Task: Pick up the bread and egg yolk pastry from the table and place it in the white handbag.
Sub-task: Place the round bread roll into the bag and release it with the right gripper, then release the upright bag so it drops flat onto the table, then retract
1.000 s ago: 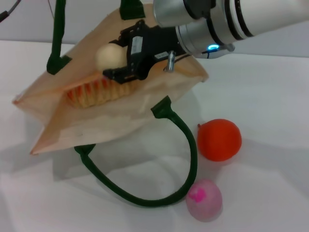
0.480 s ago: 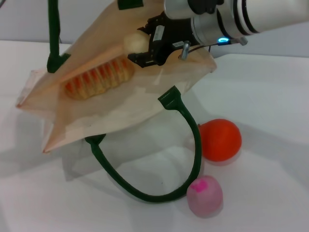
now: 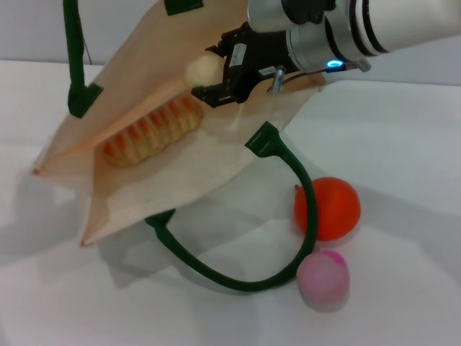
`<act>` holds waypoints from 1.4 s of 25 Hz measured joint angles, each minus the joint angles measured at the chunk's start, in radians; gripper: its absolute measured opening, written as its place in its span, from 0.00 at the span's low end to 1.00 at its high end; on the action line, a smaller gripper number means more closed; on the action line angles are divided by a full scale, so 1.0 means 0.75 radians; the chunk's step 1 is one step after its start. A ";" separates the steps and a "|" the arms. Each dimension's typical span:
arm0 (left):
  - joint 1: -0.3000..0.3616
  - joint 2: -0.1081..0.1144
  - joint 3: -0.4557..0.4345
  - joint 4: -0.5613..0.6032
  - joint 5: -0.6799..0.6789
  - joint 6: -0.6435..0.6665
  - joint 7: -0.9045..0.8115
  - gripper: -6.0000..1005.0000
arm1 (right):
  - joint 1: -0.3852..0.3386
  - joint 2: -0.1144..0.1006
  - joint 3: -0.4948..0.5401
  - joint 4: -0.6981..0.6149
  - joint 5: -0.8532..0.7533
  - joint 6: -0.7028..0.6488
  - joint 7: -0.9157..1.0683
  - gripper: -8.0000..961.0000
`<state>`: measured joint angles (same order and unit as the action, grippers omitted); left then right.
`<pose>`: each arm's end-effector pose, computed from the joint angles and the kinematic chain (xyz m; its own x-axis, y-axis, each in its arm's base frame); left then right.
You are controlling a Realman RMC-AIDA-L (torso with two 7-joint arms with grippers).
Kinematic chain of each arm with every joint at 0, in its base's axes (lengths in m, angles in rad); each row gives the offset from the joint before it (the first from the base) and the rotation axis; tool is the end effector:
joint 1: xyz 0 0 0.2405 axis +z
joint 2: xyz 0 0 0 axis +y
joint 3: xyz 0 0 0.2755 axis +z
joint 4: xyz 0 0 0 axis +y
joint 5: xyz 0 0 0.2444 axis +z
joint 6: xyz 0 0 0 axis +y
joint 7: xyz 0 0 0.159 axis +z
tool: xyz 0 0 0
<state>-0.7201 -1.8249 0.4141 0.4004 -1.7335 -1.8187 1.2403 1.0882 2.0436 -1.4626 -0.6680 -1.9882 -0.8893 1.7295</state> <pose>-0.2181 0.4317 0.1582 0.0986 0.3546 0.9298 0.4942 -0.8284 0.2636 0.0545 0.5034 -0.1054 0.9964 0.0810 -0.0269 0.0654 -0.9267 -0.3700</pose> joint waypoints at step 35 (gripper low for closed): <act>0.045 -0.047 -0.010 -0.004 0.300 0.636 0.125 0.30 | -0.450 -0.015 0.540 -0.378 0.528 -0.456 -0.323 0.91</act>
<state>-0.6862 -1.8600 0.4065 0.3975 -1.5082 -1.3419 1.3340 0.7510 2.0325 -1.0580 -0.9516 -1.5923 -1.2312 1.4871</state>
